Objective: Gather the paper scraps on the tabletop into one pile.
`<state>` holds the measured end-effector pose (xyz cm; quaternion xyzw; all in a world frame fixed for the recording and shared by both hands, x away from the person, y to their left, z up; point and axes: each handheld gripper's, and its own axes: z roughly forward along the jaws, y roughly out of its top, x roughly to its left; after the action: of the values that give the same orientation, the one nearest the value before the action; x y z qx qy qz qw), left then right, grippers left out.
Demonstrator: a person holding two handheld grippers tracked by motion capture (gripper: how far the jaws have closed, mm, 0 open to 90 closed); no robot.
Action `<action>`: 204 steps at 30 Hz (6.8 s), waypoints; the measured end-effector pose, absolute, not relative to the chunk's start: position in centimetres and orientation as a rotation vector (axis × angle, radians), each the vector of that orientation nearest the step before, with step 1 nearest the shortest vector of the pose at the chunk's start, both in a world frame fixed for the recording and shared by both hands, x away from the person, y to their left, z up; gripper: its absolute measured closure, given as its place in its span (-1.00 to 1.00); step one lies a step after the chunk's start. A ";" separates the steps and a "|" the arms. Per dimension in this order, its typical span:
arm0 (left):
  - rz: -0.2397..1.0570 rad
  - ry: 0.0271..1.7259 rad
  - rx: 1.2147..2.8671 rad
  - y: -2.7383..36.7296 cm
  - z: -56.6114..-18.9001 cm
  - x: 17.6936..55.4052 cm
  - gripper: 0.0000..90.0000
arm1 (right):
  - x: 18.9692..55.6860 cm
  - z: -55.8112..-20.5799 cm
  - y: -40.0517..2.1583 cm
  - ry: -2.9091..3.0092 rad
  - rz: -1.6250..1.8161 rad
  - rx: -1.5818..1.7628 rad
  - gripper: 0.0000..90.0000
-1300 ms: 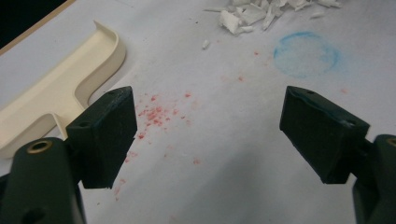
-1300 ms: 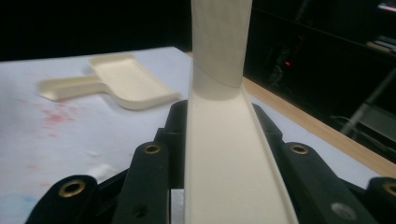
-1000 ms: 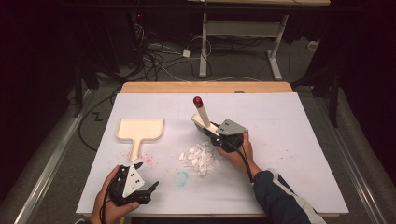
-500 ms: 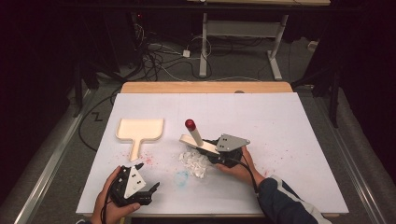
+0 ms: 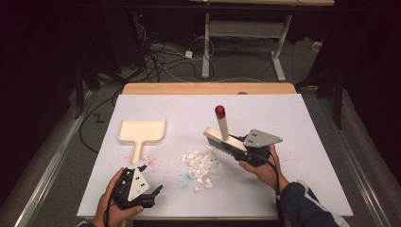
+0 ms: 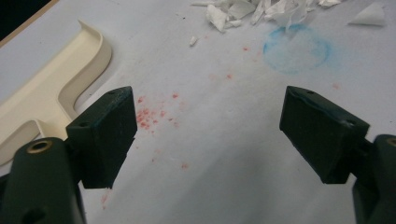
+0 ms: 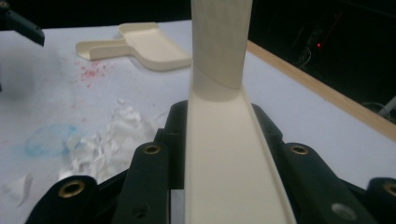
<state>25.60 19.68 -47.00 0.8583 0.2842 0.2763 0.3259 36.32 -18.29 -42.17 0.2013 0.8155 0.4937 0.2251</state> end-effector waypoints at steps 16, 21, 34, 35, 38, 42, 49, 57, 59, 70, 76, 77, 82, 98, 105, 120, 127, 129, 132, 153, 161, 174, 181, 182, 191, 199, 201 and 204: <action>0.708 0.712 2.280 19.1 -47.2 26.0 -0.60 | 38.0 -44.9 -17.8 2.218 1.297 0.641 0.51; 0.713 0.716 2.276 19.4 -47.2 25.9 -0.60 | 36.8 -44.8 -16.7 2.299 1.373 0.506 0.51; 0.723 0.724 2.268 19.5 -47.0 25.7 -0.60 | 32.6 -41.8 -22.1 2.291 1.391 0.535 0.51; 0.723 0.721 2.271 19.5 -47.0 25.7 -0.60 | 32.4 -41.9 -22.2 2.296 1.368 0.532 0.51; 0.725 0.717 2.272 19.3 -47.0 25.7 -0.60 | 32.3 -42.7 -21.9 2.332 1.337 0.549 0.51; 0.721 0.712 2.276 19.2 -47.0 25.8 -0.60 | 32.4 -43.7 -20.3 2.366 1.364 0.543 0.51; 0.723 0.714 2.272 19.5 -47.0 25.8 -0.60 | 30.8 -42.0 -19.6 2.336 1.410 0.444 0.51; 0.729 0.718 2.268 19.5 -46.9 25.7 -0.60 | 28.3 -40.3 -19.6 2.358 1.622 0.373 0.51; 0.731 0.716 2.267 19.5 -46.9 25.7 -0.60 | 27.7 -41.0 -18.6 2.402 1.622 0.335 0.50; 0.729 0.717 2.257 19.6 -46.8 25.7 -0.60 | 28.2 -44.5 -15.7 2.535 1.524 0.298 0.51; 0.727 0.715 2.259 19.4 -46.9 25.7 -0.60 | 30.0 -44.2 -17.1 2.432 1.495 0.394 0.51; 0.726 0.712 2.260 19.4 -46.9 25.7 -0.60 | 30.2 -44.1 -17.4 2.417 1.497 0.410 0.51; 0.726 0.717 2.255 19.4 -46.8 25.7 -0.60 | 30.3 -43.1 -18.5 2.366 1.545 0.411 0.51; 0.748 0.730 2.263 19.5 -46.8 25.6 -0.60 | 27.9 -39.5 -26.1 2.280 1.573 0.526 0.51; 0.747 0.727 2.264 19.1 -46.8 25.9 -0.60 | 27.5 -40.2 -29.0 2.378 1.464 0.707 0.51; 0.707 0.693 2.285 18.4 -47.0 26.3 -0.60 | 31.9 -43.1 -31.8 2.489 1.390 1.203 0.50; 0.701 0.683 2.301 18.1 -47.1 26.3 -0.60 | 35.9 -43.9 -32.3 2.600 1.313 1.286 0.36; 0.698 0.682 2.304 18.1 -47.2 26.3 -0.60 | 36.9 -43.9 -32.4 2.603 1.294 1.295 0.31; 0.694 0.683 2.303 18.1 -47.2 26.3 -0.60 | 38.2 -43.7 -32.7 2.609 1.298 1.286 0.29; 0.670 0.659 2.335 17.8 -47.5 26.4 -0.60 | 43.2 -41.8 -32.3 2.469 0.873 1.194 -0.07; 0.667 0.655 2.335 17.8 -47.5 26.3 -0.60 | 44.2 -43.1 -31.8 2.185 0.760 1.312 0.77; 0.679 0.648 2.330 17.6 -47.5 26.2 -0.60 | 45.8 -45.1 -29.9 2.262 0.736 1.264 0.78; 0.702 0.672 2.305 18.1 -47.2 26.2 -0.60 | 43.4 -43.0 -29.8 2.127 0.856 1.188 0.32; 0.703 0.673 2.302 18.1 -47.2 26.2 -0.60 | 42.8 -42.6 -29.9 2.121 0.886 1.165 0.27; 0.728 0.687 2.270 18.4 -46.9 26.3 -0.61 | 36.0 -40.5 -30.6 1.970 1.130 0.956 -0.20; 0.774 0.709 2.244 18.7 -46.8 26.0 -0.62 | 29.8 -42.2 -29.1 1.923 1.163 0.779 -0.51; 0.783 0.710 2.245 18.7 -46.8 25.9 -0.63 | 29.1 -42.6 -28.8 1.937 1.143 0.751 -0.51; 0.792 0.709 2.237 18.7 -46.7 25.8 -0.65 | 29.0 -42.9 -28.3 1.966 1.116 0.734 -0.52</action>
<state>25.78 18.66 -46.74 0.8538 0.2706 0.3022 0.3262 28.97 -28.32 -42.92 0.2865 0.7673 0.4356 0.3733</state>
